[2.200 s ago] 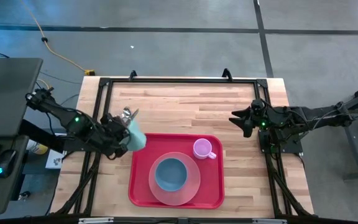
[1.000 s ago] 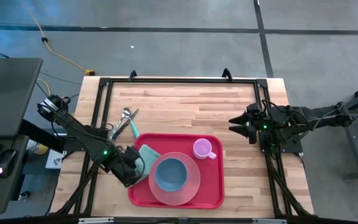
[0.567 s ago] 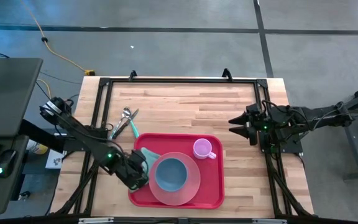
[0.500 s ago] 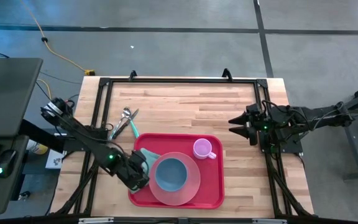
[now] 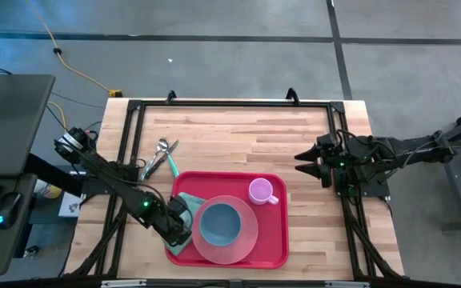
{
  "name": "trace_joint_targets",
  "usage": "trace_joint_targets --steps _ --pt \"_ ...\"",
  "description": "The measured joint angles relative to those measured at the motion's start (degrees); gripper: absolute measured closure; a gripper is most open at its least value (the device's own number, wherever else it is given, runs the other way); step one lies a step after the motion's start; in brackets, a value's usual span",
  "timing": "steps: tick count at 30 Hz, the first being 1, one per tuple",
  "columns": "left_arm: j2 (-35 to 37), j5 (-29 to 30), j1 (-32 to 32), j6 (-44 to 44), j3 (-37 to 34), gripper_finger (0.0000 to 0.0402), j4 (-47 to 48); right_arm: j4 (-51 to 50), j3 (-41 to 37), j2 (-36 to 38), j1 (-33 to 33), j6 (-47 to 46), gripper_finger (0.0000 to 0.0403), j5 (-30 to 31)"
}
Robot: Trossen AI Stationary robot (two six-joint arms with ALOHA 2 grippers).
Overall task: Set up tray
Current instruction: Put the light blue table napkin on the red serving tray to the left side of the pink plate
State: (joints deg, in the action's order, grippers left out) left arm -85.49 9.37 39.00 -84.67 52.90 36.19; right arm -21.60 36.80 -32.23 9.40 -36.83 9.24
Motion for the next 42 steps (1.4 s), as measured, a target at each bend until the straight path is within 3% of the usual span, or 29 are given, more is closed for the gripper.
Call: trace_joint_targets --steps 12,18,24,26,37,42 --pt "6.63 6.38 0.0 9.84 0.07 0.0321 3.19 -1.1 0.0 -0.42 -0.01 -0.62 0.0171 0.2" --pt "6.09 -0.17 0.0 6.42 0.07 0.0328 4.98 -1.14 0.0 -0.42 0.0 -0.62 0.0171 0.21" --pt "3.5 -4.11 0.0 5.99 0.07 0.0387 2.59 -1.25 0.0 -0.44 0.0 -0.37 0.0171 0.83" --pt "2.6 -4.39 0.0 6.3 0.07 0.0388 1.36 -1.28 0.0 -0.44 -0.01 -0.34 0.0171 0.85" --pt "2.23 -3.78 0.01 6.45 0.07 0.026 2.52 -1.6 0.0 -0.44 -0.01 -0.18 0.0171 1.09" --pt "2.23 0.39 0.02 9.06 0.07 0.0208 2.79 -1.7 0.0 -0.44 0.0 -0.17 0.0171 0.74"
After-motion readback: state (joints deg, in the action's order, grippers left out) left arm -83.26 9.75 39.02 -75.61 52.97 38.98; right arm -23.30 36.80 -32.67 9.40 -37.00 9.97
